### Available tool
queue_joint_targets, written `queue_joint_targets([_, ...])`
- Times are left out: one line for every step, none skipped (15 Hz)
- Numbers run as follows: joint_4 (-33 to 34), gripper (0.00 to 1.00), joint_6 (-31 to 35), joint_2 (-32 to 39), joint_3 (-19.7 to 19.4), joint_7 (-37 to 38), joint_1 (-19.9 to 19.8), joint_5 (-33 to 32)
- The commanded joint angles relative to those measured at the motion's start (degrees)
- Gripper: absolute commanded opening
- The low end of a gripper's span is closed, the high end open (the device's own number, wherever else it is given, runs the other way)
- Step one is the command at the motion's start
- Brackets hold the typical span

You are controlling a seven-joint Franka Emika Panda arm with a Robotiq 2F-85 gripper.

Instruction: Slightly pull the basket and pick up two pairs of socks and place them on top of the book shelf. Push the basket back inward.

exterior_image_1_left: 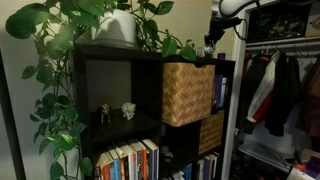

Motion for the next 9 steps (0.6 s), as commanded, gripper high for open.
queue_joint_targets([2.0,0.06,0.8,2.9,-1.1,3.2,0.0,-2.4])
queue_joint_targets([1.9,0.06,1.4,3.5,-1.5,3.8,0.1,-2.7])
queue_joint_targets([2.0,0.06,2.0,4.1,-1.8,4.1,0.2,-2.8])
queue_joint_targets([2.0,0.06,2.9,4.7,-2.3,4.1,0.2,-2.5])
queue_joint_targets([2.0,0.06,3.9,5.1,-2.6,4.3,0.3,-2.5])
queue_joint_targets([1.9,0.06,5.2,5.6,-3.0,4.6,0.2,-2.6])
queue_joint_targets([1.7,0.06,6.7,6.0,-3.4,4.8,0.2,-2.5])
queue_joint_targets([1.6,0.06,7.9,6.3,-3.8,5.0,0.2,-2.4])
queue_joint_targets([1.6,0.06,9.2,6.7,-4.1,5.2,0.2,-2.5])
